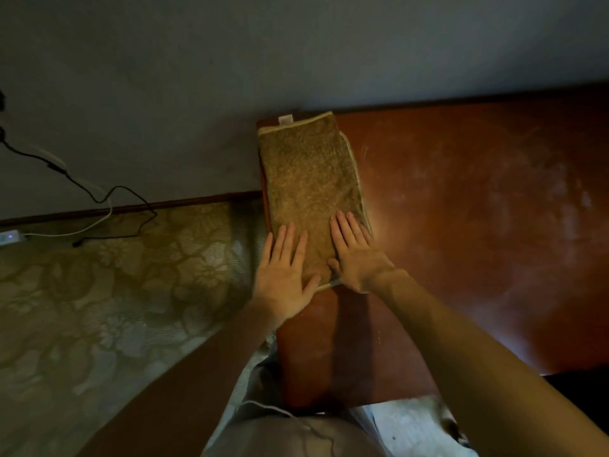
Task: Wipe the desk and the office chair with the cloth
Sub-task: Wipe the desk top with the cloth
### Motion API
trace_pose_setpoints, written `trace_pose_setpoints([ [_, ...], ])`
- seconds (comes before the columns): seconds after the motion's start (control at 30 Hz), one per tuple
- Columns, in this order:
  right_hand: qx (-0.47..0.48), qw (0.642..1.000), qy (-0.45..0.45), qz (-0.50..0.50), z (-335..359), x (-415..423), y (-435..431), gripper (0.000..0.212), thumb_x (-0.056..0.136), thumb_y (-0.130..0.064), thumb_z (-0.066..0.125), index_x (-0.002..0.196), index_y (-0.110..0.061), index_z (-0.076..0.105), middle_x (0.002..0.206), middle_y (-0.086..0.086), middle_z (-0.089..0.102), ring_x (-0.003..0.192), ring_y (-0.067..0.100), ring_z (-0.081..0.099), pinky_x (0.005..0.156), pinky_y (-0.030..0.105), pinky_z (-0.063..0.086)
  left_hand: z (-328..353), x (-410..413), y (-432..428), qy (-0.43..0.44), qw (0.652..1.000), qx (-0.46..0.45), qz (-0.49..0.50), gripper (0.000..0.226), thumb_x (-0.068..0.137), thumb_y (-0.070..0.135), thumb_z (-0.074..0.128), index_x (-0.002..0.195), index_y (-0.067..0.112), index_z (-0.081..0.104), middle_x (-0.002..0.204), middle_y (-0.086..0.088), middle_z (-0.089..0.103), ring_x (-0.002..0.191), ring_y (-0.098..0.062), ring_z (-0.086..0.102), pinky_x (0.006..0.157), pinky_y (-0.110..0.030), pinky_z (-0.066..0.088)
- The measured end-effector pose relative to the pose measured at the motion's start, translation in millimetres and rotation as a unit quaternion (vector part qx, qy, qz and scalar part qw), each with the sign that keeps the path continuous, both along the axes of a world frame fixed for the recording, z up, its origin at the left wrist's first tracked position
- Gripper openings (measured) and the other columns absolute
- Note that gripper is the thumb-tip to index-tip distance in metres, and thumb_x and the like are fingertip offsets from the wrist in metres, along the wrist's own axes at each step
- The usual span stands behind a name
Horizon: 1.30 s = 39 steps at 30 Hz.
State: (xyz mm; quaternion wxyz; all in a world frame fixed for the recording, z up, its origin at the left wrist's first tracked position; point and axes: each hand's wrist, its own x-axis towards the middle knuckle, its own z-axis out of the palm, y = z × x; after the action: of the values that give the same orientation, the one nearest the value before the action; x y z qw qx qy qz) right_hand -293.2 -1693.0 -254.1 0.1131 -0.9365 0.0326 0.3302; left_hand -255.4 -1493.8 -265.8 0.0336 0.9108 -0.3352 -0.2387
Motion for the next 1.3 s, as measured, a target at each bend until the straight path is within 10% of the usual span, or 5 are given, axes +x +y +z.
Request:
trace_pose_setpoints([
  [0.13, -0.018, 0.996, 0.007, 0.087, 19, 6, -26, 0.085, 0.107, -0.045, 0.042, 0.165, -0.018, -0.014, 0.173, 0.004, -0.018, 0.16, 0.022, -0.016, 0.131, 0.042, -0.003, 25, -42, -14, -0.039, 0.999, -0.005, 0.0, 0.089, 0.096, 0.072, 0.034, 0.154, 0.005, 0.045, 0.158, -0.033, 0.037, 0.152, -0.044, 0.029, 0.129, -0.054, 0.005],
  [0.23, -0.007, 0.997, -0.079, -0.018, 28, 8, -4, 0.081, 0.1, -0.039, 0.054, 0.166, -0.014, 0.013, 0.174, 0.009, 0.007, 0.161, 0.027, 0.002, 0.131, 0.046, 0.004, 42, -4, -20, -0.084, 0.995, -0.045, 0.027, 0.053, 0.095, 0.056, 0.041, 0.119, 0.021, 0.072, 0.123, -0.012, 0.07, 0.12, -0.026, 0.062, 0.121, -0.051, 0.026],
  [0.47, 0.003, 0.939, -0.144, -0.313, -12, 18, 88, 0.075, 0.108, -0.051, 0.028, 0.167, -0.017, -0.003, 0.173, 0.011, -0.014, 0.159, 0.025, -0.021, 0.127, 0.054, -0.013, 35, 143, -41, -0.151, 0.975, -0.152, -0.065, 0.05, 0.101, 0.03, 0.054, 0.149, 0.016, 0.052, 0.165, -0.018, 0.034, 0.153, -0.035, 0.031, 0.12, -0.051, 0.032],
  [0.63, -0.082, 0.941, -0.216, -0.249, -42, 20, 73, 0.079, 0.105, -0.059, 0.029, 0.167, -0.016, 0.011, 0.174, 0.017, 0.002, 0.161, 0.032, -0.008, 0.128, 0.06, -0.003, -14, 161, -51, -0.116, 0.964, -0.061, -0.23, 0.067, 0.107, 0.055, 0.027, 0.167, 0.029, 0.01, 0.174, -0.012, 0.002, 0.161, -0.029, -0.001, 0.128, -0.054, 0.008],
  [1.3, -0.058, 0.942, -0.33, -0.005, -55, 118, -56, 0.078, 0.101, -0.061, 0.04, 0.165, -0.018, 0.027, 0.172, 0.015, 0.018, 0.161, 0.029, 0.008, 0.128, 0.058, 0.01, -46, 210, -92, -0.213, 0.966, -0.14, -0.029, 0.065, 0.103, 0.052, 0.036, 0.163, 0.026, 0.031, 0.171, -0.014, 0.023, 0.158, -0.031, 0.02, 0.126, -0.058, 0.015],
])
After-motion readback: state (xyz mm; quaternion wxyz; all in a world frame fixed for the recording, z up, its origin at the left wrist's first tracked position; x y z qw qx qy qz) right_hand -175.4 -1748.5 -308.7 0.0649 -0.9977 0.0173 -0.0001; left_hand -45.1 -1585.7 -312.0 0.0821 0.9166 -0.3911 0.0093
